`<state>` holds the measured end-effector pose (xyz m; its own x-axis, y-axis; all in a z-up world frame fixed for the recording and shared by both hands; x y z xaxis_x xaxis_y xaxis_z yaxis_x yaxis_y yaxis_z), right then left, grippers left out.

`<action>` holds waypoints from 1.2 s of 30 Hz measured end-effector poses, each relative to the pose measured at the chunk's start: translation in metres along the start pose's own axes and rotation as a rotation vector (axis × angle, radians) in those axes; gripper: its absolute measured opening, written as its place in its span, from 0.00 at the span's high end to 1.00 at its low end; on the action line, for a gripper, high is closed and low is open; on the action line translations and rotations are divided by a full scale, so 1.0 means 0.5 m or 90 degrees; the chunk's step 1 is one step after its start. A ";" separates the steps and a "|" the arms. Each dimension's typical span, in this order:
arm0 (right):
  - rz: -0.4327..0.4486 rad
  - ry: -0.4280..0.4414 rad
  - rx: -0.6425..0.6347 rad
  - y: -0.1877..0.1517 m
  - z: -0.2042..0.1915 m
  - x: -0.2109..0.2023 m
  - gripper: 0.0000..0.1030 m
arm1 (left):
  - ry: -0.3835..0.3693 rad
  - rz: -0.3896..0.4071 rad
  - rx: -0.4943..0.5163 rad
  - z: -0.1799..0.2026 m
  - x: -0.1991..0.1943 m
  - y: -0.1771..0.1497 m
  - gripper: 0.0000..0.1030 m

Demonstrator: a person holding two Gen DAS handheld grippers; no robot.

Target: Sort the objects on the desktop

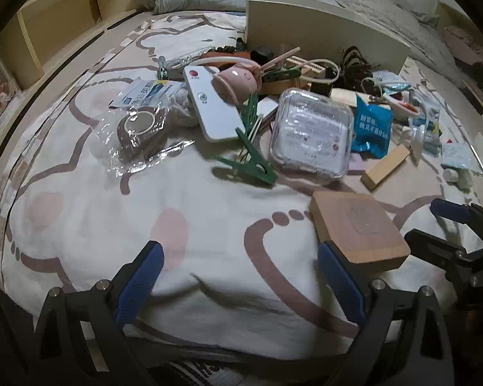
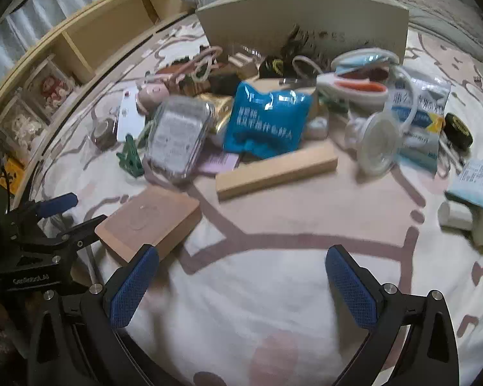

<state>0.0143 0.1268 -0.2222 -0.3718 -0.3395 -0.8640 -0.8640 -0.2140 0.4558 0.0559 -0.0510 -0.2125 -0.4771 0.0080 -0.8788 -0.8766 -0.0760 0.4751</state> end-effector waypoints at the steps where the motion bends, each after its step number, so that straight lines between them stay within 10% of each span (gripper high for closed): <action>1: -0.004 -0.002 -0.003 -0.003 -0.002 0.003 0.00 | 0.004 0.000 0.004 0.000 0.001 -0.001 0.05; 14: 0.128 -0.093 0.123 0.063 0.145 -0.123 0.00 | -0.042 0.035 -0.002 0.013 -0.019 0.004 0.05; 31: 0.076 -0.211 0.201 0.074 0.342 -0.156 0.00 | -0.057 0.030 0.067 0.110 0.028 -0.006 0.05; 36: 0.062 -0.164 0.221 0.076 0.365 -0.136 0.28 | -0.062 0.020 0.060 0.111 0.034 -0.006 0.03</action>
<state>-0.0553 0.3087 -0.1852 -0.4911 -0.0937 -0.8660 -0.8675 0.1422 0.4766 0.0469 0.0048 -0.2267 -0.5043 0.1048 -0.8572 -0.8609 0.0160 0.5085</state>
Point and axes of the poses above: each gripper's, at about its wrist camera, not at the fingertips, and x roughly the way its jaws point, z to its right, y to its top, the point moved 1 cm from there along x, roughly the way its jaws point, and after that the axes turned 2 degrees about -y, right-handed, at the moved point
